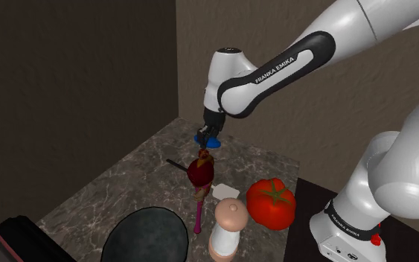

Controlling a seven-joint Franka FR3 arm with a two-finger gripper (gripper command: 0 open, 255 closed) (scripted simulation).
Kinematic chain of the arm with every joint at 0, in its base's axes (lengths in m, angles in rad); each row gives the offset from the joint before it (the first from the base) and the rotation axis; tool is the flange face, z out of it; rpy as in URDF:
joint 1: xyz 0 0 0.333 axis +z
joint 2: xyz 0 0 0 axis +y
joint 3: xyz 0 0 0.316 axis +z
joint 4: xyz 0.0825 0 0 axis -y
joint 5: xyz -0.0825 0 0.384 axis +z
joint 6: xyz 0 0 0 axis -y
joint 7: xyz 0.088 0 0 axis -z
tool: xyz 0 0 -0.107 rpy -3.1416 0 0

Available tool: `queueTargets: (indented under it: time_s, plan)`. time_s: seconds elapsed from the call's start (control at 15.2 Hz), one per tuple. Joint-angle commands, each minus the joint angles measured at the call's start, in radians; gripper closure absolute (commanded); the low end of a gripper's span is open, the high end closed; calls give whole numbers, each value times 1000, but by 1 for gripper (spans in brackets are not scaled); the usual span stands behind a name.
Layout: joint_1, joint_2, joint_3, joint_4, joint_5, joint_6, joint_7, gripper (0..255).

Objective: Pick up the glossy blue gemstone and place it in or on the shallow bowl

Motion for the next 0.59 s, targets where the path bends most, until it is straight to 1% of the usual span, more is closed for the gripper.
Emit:
queueTargets:
  time_s: [0.0,0.53]
  plan:
    - [0,-21,0,10,1,-31,1,255]
    - [0,-88,-2,56,4,-145,0,255]
